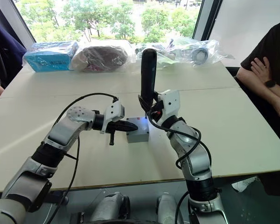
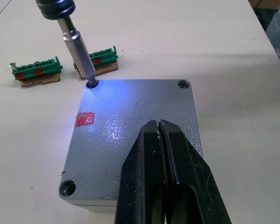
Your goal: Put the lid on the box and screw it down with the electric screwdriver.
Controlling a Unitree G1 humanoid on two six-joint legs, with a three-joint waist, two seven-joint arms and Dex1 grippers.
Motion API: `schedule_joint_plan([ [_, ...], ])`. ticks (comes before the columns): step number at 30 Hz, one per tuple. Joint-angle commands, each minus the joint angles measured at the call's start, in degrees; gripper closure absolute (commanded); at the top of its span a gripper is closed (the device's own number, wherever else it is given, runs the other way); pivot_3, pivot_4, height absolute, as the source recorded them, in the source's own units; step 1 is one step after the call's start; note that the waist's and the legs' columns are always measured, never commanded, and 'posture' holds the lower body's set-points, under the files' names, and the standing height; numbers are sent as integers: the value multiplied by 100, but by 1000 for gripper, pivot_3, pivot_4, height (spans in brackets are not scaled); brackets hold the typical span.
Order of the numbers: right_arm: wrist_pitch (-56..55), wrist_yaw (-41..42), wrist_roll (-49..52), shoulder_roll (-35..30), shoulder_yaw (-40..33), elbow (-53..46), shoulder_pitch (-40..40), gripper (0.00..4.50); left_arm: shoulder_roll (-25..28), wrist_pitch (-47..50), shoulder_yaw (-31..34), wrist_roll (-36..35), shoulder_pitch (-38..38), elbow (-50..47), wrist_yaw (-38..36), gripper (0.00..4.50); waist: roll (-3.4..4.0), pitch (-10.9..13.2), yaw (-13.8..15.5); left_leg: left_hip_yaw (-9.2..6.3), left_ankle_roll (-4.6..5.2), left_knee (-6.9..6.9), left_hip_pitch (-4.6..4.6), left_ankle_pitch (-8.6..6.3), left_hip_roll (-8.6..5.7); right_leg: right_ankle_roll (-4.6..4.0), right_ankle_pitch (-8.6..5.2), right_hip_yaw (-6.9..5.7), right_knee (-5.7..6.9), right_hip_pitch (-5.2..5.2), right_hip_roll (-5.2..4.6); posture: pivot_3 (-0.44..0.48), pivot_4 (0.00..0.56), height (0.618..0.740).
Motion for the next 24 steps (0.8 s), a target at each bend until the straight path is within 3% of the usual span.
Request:
schedule_joint_plan([
  [1, 506, 18, -134, -194, 123, 360, 376, 2707, 44, 61, -41, 69, 117, -75, -3, 4500, 1, 0, -1, 0, -1, -1, 0, -1, 0, 0, 0, 0, -1, 0, -2, 0, 150, 740],
  [6, 642, 64, 76, -327, -99, -118, 123, 2707, 43, 73, -67, 67, 186, -112, -8, 4500, 5, 3, 3, -1, -9, -10, -4, -5, -1, 0, 0, -1, -12, -4, -7, 0, 150, 740],
  [13, 1831, -34, 1174, -672, -1032, -1407, -890, 2707, 85, 138, -62, 54, 335, -229, -3, 4500, 52, 38, 14, -1, -1, -19, -50, 0, -6, -4, 3, -8, -57, -27, -14, 0, 150, 740],
  [15, 2460, -389, 1715, -719, -1646, -1525, -1461, 2707, 67, 277, 65, -77, 362, -247, 36, 4500, 61, 48, 11, -1, 1, -9, -110, 3, -12, -5, 7, -10, -52, -57, -17, 0, 150, 740],
  [19, 3513, -975, 2499, -819, -2498, -1462, -2206, 2707, -21, 606, 355, -467, 338, -369, 57, 4500, 69, 66, 18, 3, 0, -7, -136, 6, -17, -5, 11, -14, -47, -82, -21, 0, 150, 740],
  [22, 5854, -998, 3609, -1433, -3737, -594, -3137, 2707, -131, 1398, 976, -1280, 99, -714, 172, 4500, 82, 96, 6, 3, 2, -8, -147, 7, -17, -4, 12, -25, -43, -90, -20, 0, 150, 740],
  [24, 6583, -805, 3767, -2036, -3778, -214, -3187, 2707, -7, 1606, 1047, -1456, 55, -960, 68, 4500, 74, 115, 22, 3, 3, 7, -173, 8, -17, -1, 14, -29, -27, -115, -20, 0, 150, 740],
])
